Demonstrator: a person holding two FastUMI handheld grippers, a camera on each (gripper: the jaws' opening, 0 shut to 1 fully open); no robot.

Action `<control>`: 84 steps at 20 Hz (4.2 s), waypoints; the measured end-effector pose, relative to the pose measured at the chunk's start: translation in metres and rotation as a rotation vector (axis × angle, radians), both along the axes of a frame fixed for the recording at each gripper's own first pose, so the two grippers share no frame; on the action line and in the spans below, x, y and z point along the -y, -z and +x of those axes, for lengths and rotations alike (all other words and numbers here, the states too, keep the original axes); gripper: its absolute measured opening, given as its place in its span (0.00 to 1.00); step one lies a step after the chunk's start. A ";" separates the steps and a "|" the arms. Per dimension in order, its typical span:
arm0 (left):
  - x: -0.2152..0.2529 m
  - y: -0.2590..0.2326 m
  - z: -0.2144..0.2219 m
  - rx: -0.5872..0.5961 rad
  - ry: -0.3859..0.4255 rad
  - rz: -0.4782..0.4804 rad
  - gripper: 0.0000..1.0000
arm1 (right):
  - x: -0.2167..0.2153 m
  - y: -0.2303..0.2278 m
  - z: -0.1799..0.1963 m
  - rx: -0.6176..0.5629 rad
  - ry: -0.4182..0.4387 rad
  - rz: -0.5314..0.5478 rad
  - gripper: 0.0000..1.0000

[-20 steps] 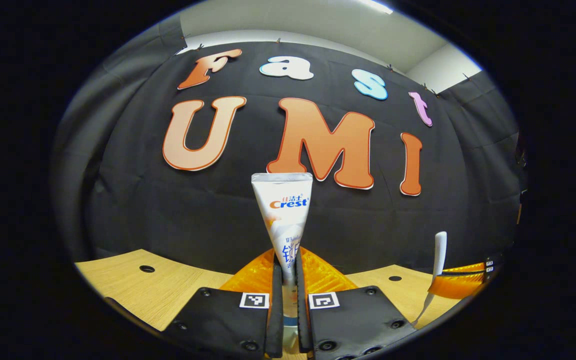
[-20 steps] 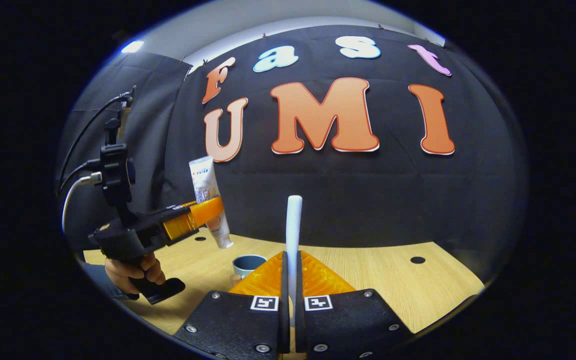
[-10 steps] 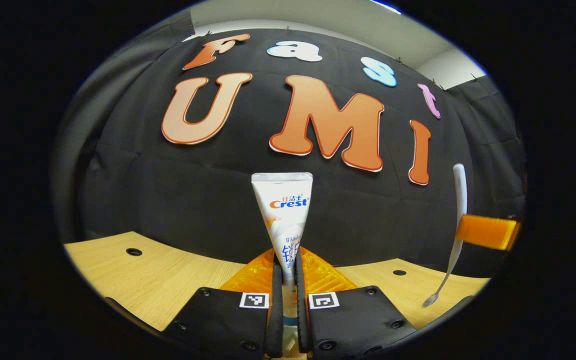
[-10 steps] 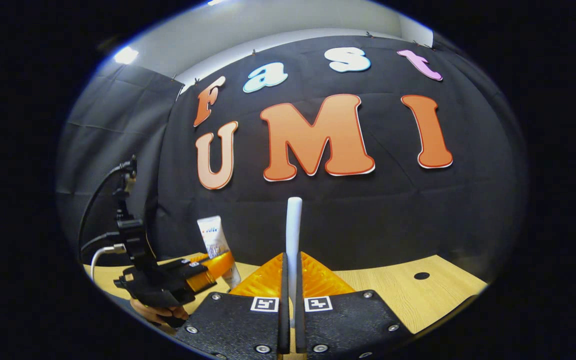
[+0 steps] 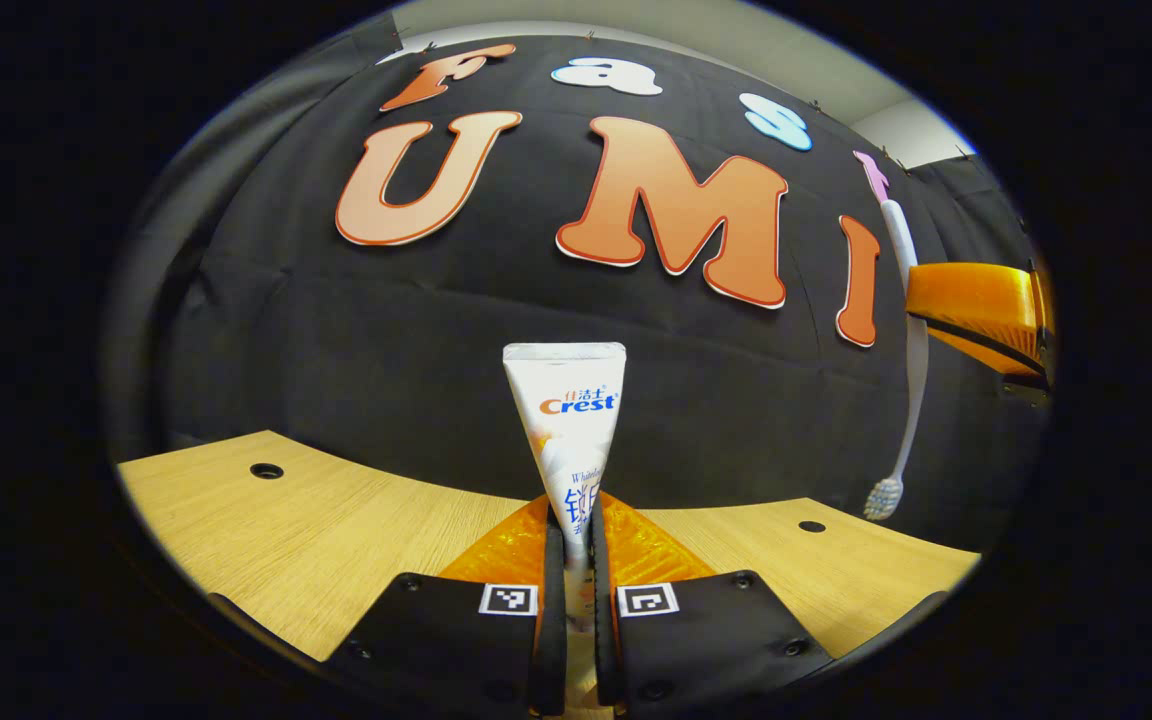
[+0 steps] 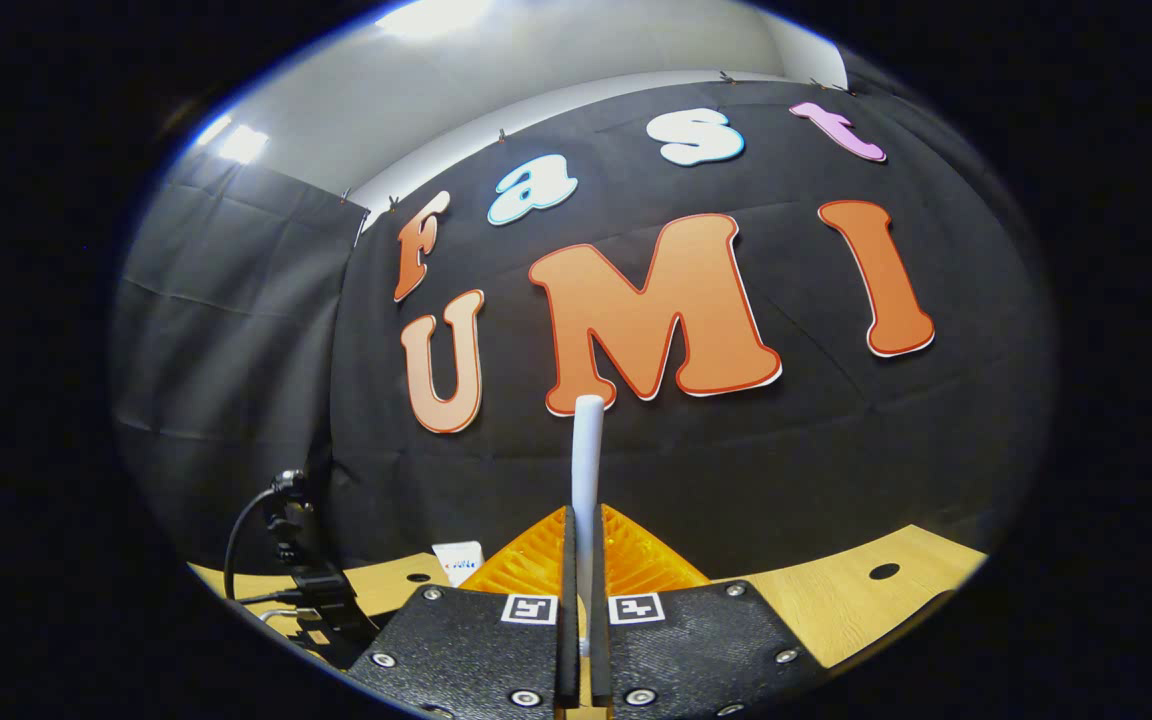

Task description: Put the toothbrush and toothpaste on the desktop into the cup, then pick up the cup and place it on the coaster on the desktop.

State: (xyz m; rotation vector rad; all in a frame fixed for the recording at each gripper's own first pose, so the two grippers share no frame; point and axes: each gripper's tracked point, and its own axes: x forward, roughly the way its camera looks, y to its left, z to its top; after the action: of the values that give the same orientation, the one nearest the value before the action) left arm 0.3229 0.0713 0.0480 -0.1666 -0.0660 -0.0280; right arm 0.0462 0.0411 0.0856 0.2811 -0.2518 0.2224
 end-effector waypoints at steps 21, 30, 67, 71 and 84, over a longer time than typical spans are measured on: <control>0.002 0.009 -0.019 -0.058 0.024 0.048 0.59 | -0.033 0.026 0.038 -0.021 -0.116 0.063 0.05; -0.026 -0.010 -0.043 -0.036 -0.019 0.063 1.00 | -0.054 0.033 0.058 -0.020 -0.179 0.090 0.04; 0.007 -0.010 -0.066 -0.297 0.070 0.091 1.00 | -0.023 0.077 0.021 -0.155 -0.235 -0.034 0.68; 0.027 0.013 -0.063 -0.457 0.113 0.072 1.00 | 0.007 0.063 -0.002 -0.117 -0.197 -0.043 0.75; 0.040 0.057 -0.067 -0.947 0.154 0.020 1.00 | 0.061 0.054 -0.045 -0.080 -0.144 -0.082 0.82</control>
State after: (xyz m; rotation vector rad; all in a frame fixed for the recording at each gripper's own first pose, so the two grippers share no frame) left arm 0.2558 0.0317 -0.0094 -0.1509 0.8923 -0.1008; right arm 0.0015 -0.0200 0.0313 0.2263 -0.1428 0.3621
